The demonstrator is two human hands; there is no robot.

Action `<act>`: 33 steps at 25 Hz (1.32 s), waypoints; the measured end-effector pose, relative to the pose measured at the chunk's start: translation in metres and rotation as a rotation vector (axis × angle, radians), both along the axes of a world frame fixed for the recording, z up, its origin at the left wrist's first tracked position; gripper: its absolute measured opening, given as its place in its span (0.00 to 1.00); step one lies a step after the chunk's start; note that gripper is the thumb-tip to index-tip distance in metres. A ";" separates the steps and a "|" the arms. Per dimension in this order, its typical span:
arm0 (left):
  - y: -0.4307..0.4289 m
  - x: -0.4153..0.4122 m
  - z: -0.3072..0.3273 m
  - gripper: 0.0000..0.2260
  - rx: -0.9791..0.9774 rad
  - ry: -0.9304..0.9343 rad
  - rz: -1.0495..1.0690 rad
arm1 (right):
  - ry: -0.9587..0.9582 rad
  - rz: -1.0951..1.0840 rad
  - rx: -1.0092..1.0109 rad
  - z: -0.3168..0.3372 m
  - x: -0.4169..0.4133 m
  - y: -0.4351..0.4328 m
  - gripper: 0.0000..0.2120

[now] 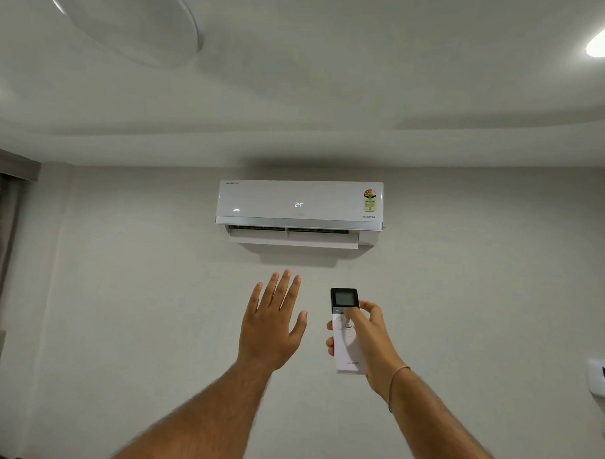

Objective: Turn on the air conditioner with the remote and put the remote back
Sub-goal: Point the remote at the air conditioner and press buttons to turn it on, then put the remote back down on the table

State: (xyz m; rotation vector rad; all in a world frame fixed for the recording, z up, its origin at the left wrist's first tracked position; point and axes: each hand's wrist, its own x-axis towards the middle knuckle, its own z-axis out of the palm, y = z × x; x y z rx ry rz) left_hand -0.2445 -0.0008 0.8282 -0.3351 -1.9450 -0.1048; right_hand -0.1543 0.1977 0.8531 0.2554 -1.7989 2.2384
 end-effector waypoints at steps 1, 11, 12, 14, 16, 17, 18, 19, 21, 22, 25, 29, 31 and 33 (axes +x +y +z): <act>0.000 0.000 0.000 0.32 0.000 -0.002 0.001 | 0.000 -0.001 0.001 0.000 0.000 0.000 0.17; 0.003 0.000 -0.017 0.32 0.043 -0.043 -0.033 | 0.002 -0.043 0.059 -0.009 -0.007 -0.003 0.18; 0.005 -0.001 -0.025 0.32 0.048 -0.056 -0.043 | -0.007 -0.049 0.071 -0.014 -0.009 -0.002 0.18; 0.007 -0.005 -0.047 0.32 0.049 -0.088 -0.062 | -0.043 -0.067 0.096 -0.033 -0.013 0.001 0.18; 0.011 -0.009 -0.080 0.31 0.044 -0.119 -0.074 | -0.107 -0.078 0.117 -0.063 -0.018 0.004 0.18; 0.013 -0.010 -0.100 0.31 0.038 -0.161 -0.075 | -0.153 -0.081 0.123 -0.083 -0.022 0.006 0.17; 0.016 -0.010 -0.124 0.31 0.029 -0.213 -0.073 | -0.203 -0.090 0.134 -0.106 -0.024 0.008 0.16; 0.018 -0.011 -0.147 0.32 0.016 -0.259 -0.075 | -0.249 -0.095 0.140 -0.130 -0.030 0.010 0.15; 0.022 -0.009 -0.202 0.32 0.012 -0.369 -0.059 | -0.347 -0.106 0.139 -0.188 -0.037 0.017 0.14; 0.023 -0.008 -0.232 0.32 0.006 -0.439 -0.063 | -0.401 -0.124 0.143 -0.221 -0.040 0.020 0.15; 0.021 0.007 -0.341 0.32 -0.013 -0.645 -0.042 | -0.553 -0.205 0.176 -0.332 -0.037 0.029 0.22; 0.024 0.048 -0.497 0.32 -0.079 -1.035 0.009 | -0.778 -0.225 0.255 -0.496 -0.010 0.039 0.34; 0.021 0.072 -0.571 0.33 -0.088 -1.131 0.019 | -0.855 -0.249 0.329 -0.575 0.010 0.042 0.34; 0.018 0.105 -0.641 0.32 -0.074 -1.250 0.000 | -0.953 -0.251 0.420 -0.657 0.033 0.041 0.33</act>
